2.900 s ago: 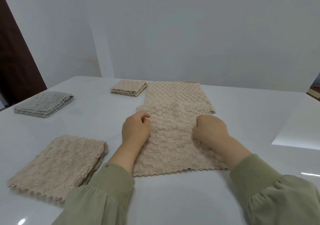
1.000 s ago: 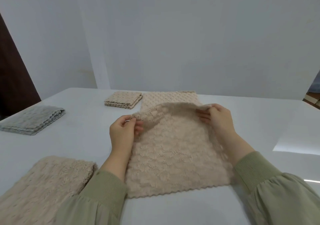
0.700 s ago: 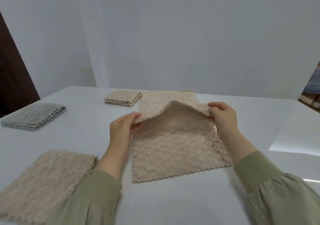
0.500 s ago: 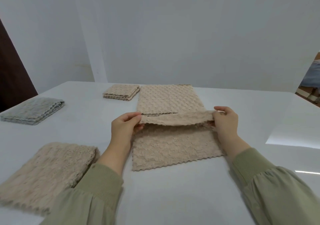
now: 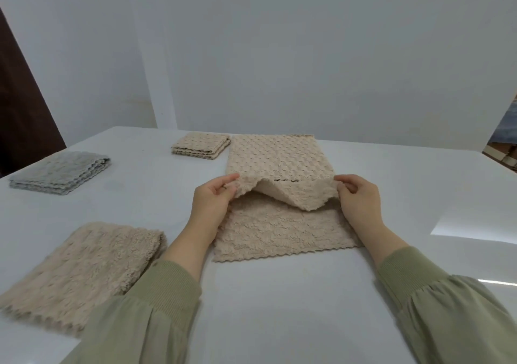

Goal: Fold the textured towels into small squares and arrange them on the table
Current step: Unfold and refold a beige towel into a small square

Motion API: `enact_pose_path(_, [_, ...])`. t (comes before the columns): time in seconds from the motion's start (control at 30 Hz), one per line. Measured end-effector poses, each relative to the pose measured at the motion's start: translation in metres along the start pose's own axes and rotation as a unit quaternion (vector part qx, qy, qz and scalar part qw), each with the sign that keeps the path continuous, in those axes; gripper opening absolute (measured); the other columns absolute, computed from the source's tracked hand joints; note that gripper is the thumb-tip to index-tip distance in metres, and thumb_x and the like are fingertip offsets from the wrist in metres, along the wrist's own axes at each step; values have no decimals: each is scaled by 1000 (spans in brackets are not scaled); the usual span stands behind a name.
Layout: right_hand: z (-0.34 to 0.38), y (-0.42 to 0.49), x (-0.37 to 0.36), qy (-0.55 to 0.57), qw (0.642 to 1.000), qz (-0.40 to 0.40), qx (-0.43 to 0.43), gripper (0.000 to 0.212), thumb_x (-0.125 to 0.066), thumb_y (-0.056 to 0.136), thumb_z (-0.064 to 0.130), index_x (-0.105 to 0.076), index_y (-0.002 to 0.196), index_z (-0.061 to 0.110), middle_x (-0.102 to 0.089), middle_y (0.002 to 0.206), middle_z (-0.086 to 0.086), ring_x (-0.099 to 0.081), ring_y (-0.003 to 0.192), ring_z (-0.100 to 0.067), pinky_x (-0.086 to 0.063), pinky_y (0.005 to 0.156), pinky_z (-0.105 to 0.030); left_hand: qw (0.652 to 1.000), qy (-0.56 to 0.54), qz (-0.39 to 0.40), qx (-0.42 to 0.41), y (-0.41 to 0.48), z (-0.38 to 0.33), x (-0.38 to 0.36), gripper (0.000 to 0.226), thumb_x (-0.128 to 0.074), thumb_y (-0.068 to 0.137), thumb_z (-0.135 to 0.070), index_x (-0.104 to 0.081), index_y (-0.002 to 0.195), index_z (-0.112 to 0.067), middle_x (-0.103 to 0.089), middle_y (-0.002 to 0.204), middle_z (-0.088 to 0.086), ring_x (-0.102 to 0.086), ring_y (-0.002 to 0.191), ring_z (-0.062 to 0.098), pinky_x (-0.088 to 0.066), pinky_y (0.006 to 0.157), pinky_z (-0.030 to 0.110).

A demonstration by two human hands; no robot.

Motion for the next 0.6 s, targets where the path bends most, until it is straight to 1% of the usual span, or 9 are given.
enact_pose_path(0.07, [7,-3,3,24,999,-28,14,20,-54,89,6,-69,98,16,-67,82,2,-62,78,-12,-44,72,-14,998,-55,-18,0,0,-2,4,29,-57,89,-3,-72,97,-26,-68,95,1,-61,88,13,-50,88,29])
enact_pose_path(0.13, [10,-5,9,32,998,-56,15,21,-52,88,6,-68,97,16,-66,81,3,-60,75,-11,-45,74,-19,995,-93,-33,14,-2,-3,8,28,-56,88,-1,-74,89,-22,-68,87,-3,-61,82,11,-50,81,27])
enact_pose_path(0.23, [8,-10,23,43,994,-101,4,27,-45,85,3,-66,96,14,-56,66,4,-49,59,-10,-40,66,-24,994,-98,-27,33,-12,-5,9,28,-54,88,2,-74,82,-17,-71,89,6,-65,77,12,-53,73,25])
enact_pose_path(0.27, [8,-11,28,46,992,-116,0,27,-43,84,2,-65,96,14,-52,62,4,-44,55,-10,-38,62,-23,996,-79,-17,39,-17,-6,8,28,-54,88,2,-74,82,-16,-70,86,7,-65,68,8,-54,66,22])
enact_pose_path(0.33, [6,-16,38,36,990,-134,-10,27,-42,83,1,-64,92,14,-47,59,4,-40,52,-10,-35,54,-16,999,0,1,41,-27,-10,7,27,-52,88,3,-74,86,-14,-64,70,3,-55,45,1,-46,48,13])
enact_pose_path(0.37, [6,-19,41,24,990,-135,-14,26,-42,83,1,-64,90,14,-47,59,4,-40,52,-10,-34,52,-15,998,51,6,38,-32,-11,8,28,-51,88,2,-73,87,-15,-61,64,1,-52,41,1,-43,45,13])
enact_pose_path(0.43, [3,-22,43,-8,993,-115,-23,23,-44,84,3,-64,86,12,-53,65,2,-46,58,-14,-36,57,-22,988,152,20,25,-38,-11,9,32,-50,85,0,-74,86,-21,-61,61,-1,-54,45,7,-45,50,20])
enact_pose_path(0.5, [0,-23,39,-47,996,-73,-33,21,-46,83,5,-66,81,10,-60,73,0,-53,72,-19,-36,65,-25,967,253,29,0,-43,-12,10,33,-50,82,-4,-72,82,-29,-57,59,-8,-54,53,12,-41,54,22])
enact_pose_path(0.6, [1,-26,45,-47,995,-78,-28,21,-46,81,4,-66,78,7,-61,73,-1,-55,75,-20,-34,67,-25,954,299,4,-36,-49,-20,11,30,-52,82,-8,-70,83,-32,-54,58,-10,-47,54,11,-34,52,20])
Point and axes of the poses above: each hand's wrist, its own y-axis towards the middle knuckle, its own x-axis out of the back of the hand, z = x × y, the point moved 8 cm from there along y, towards the middle knuckle
